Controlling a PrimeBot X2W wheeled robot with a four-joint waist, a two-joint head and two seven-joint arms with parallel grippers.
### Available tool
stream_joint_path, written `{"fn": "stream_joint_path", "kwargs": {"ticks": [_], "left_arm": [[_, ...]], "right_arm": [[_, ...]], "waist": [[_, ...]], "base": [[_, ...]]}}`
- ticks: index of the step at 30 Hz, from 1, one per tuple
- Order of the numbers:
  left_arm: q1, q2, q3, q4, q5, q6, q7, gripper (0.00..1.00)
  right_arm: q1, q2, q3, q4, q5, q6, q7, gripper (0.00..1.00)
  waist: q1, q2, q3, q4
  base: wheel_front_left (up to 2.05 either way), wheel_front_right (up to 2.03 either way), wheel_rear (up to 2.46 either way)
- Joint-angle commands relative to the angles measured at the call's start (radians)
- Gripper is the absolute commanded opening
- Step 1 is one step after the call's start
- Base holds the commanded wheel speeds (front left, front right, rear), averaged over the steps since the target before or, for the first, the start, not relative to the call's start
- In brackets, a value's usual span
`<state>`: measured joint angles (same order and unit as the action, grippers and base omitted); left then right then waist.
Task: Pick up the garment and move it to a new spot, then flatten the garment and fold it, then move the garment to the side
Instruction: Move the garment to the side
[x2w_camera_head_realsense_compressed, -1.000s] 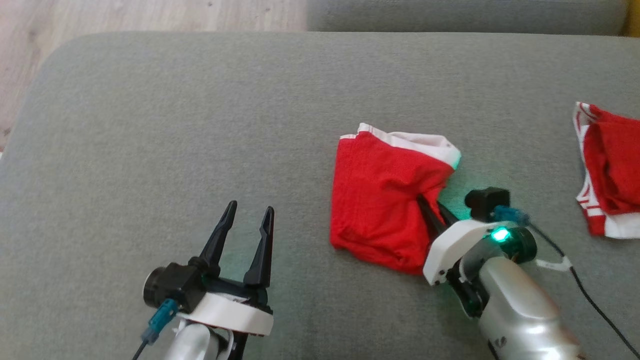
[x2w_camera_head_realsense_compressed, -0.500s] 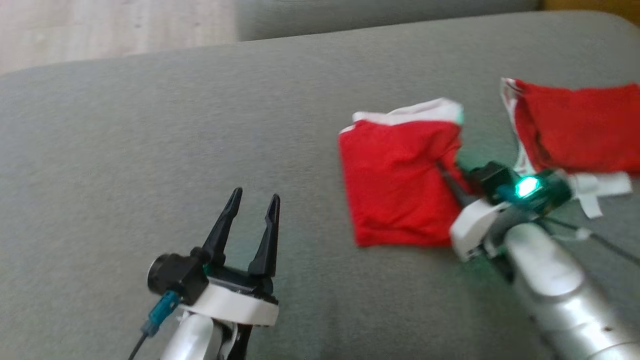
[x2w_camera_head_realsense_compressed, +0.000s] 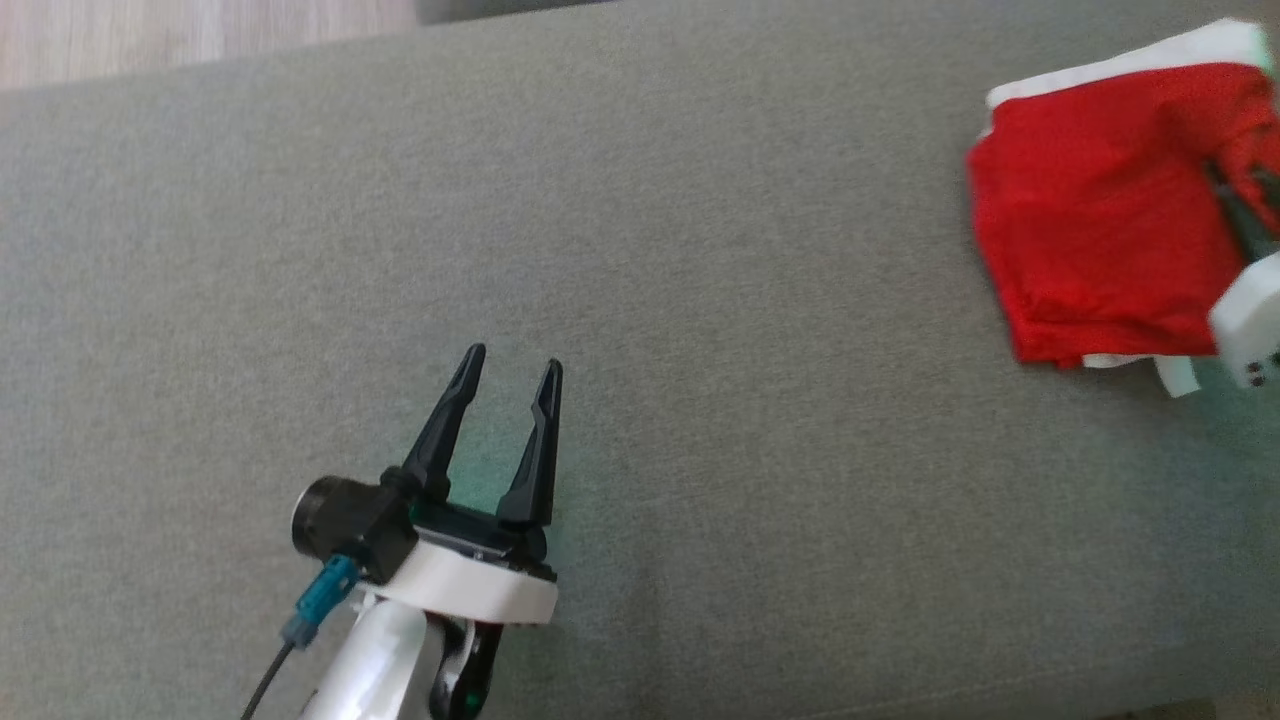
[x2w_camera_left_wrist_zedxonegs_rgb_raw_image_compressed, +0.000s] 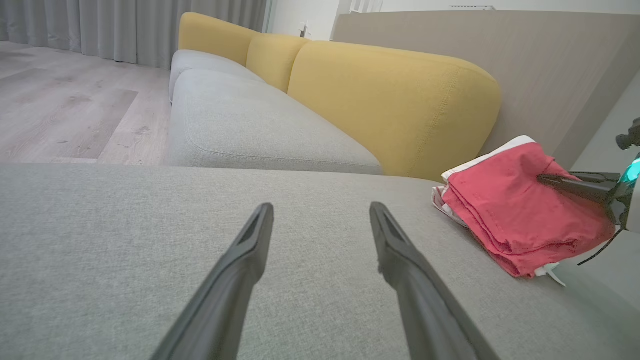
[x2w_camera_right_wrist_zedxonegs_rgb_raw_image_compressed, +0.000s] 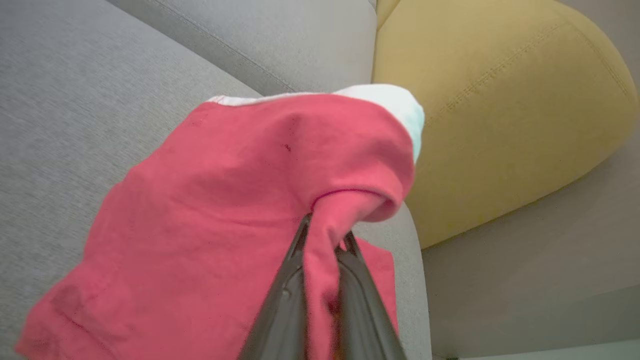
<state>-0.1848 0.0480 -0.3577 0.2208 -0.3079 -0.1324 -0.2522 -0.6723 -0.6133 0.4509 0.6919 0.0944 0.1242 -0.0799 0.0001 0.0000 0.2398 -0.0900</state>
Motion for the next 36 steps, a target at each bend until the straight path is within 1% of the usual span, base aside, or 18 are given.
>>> {"fn": "stream_joint_path", "kwargs": {"ticks": [1,4,10,15,20,21,22,26,28,31,36], "left_arm": [[-0.038,0.002,0.023,-0.026,0.007,0.002,-0.01,1.0],[-0.054,0.004,0.019,-0.025,0.009,0.002,-0.01,1.0],[-0.071,0.012,0.018,-0.024,0.007,0.002,-0.01,1.0],[-0.079,0.015,0.013,-0.023,0.004,0.002,-0.01,1.0],[-0.085,0.022,0.02,-0.02,-0.002,0.002,-0.01,1.0],[-0.086,0.023,0.022,-0.019,-0.002,0.002,-0.01,1.0],[-0.087,0.023,0.025,-0.018,-0.003,0.002,-0.01,1.0],[-0.085,0.023,0.035,-0.014,-0.004,0.002,-0.01,1.0],[-0.084,0.022,0.041,-0.015,-0.003,0.002,-0.01,1.0],[-0.083,0.021,0.063,-0.021,-0.005,0.002,-0.01,1.0],[-0.067,0.021,0.096,-0.029,-0.003,0.002,-0.01,1.0]], "right_arm": [[-0.025,-0.037,-0.002,-0.013,0.015,0.007,0.005,0.0],[-0.043,-0.082,-0.011,0.029,0.018,0.007,0.021,0.0],[-0.069,-0.137,-0.026,0.122,0.0,0.007,0.05,0.0],[-0.089,-0.148,-0.027,0.171,-0.05,0.007,0.055,0.0],[-0.108,-0.135,-0.05,0.214,-0.08,0.007,0.048,0.0],[-0.111,-0.132,-0.058,0.221,-0.083,0.007,0.046,0.33],[-0.114,-0.129,-0.069,0.227,-0.086,0.007,0.041,1.0],[-0.119,-0.11,-0.095,0.243,-0.106,0.007,0.029,1.0],[-0.126,-0.11,-0.096,0.24,-0.136,0.007,0.025,1.0],[-0.143,-0.105,-0.123,0.228,-0.177,0.007,0.005,1.0],[-0.159,-0.053,-0.196,0.184,-0.203,0.007,-0.043,1.0]], "waist": [[-0.0001,0.0,0.017,0.011],[-0.0001,0.0,0.041,0.027],[-0.0001,0.0,0.079,0.054],[-0.0001,0.0,0.099,0.066],[-0.0001,0.0,0.108,0.068],[-0.0001,0.0,0.107,0.068],[-0.0001,0.0,0.106,0.067],[-0.0001,0.0,0.09,0.06],[-0.0001,0.0,0.079,0.054],[-0.0001,0.0,0.056,0.047],[-0.0001,0.0,0.003,0.035]], "base": [[0.0,0.0,0.0],[0.0,0.0,0.0],[0.0,0.0,0.0],[0.0,0.0,0.0],[0.0,0.0,0.0],[0.0,0.0,0.0],[0.0,0.0,0.0],[0.0,0.0,0.0],[0.0,0.0,0.0],[0.0,0.0,0.0],[0.0,0.0,0.0]]}}
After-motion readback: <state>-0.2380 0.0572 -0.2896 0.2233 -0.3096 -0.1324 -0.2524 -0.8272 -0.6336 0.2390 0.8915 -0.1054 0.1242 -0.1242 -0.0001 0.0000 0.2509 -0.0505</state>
